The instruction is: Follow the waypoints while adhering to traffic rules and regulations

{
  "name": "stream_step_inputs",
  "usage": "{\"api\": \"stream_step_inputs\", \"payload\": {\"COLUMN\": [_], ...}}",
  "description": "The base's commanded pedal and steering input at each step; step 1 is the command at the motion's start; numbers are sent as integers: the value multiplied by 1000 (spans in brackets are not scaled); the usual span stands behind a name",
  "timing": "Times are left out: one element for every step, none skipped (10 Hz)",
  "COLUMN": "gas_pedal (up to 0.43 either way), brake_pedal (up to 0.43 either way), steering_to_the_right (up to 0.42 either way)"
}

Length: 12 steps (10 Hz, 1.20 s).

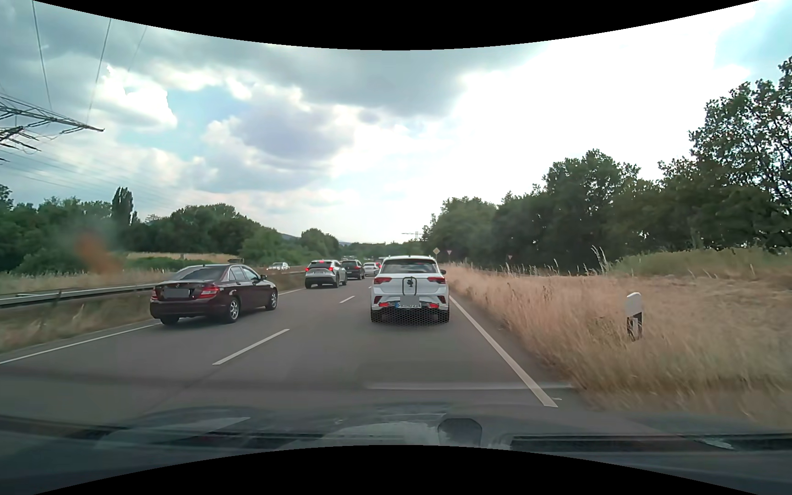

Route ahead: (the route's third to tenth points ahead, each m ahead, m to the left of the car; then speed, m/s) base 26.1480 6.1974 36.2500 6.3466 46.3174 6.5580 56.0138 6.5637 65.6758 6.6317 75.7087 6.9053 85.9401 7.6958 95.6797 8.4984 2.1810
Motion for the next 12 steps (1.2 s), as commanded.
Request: {"api": "stream_step_inputs", "payload": {"gas_pedal": [0,0,0,0,0,0,0,0,0,0,0,0], "brake_pedal": [0,0,0,0,0,0,0,0,0,0,0,0], "steering_to_the_right": [-21,-20,-18,-18,-17,-16,-14,-12,-9,-7,-7,-7]}}
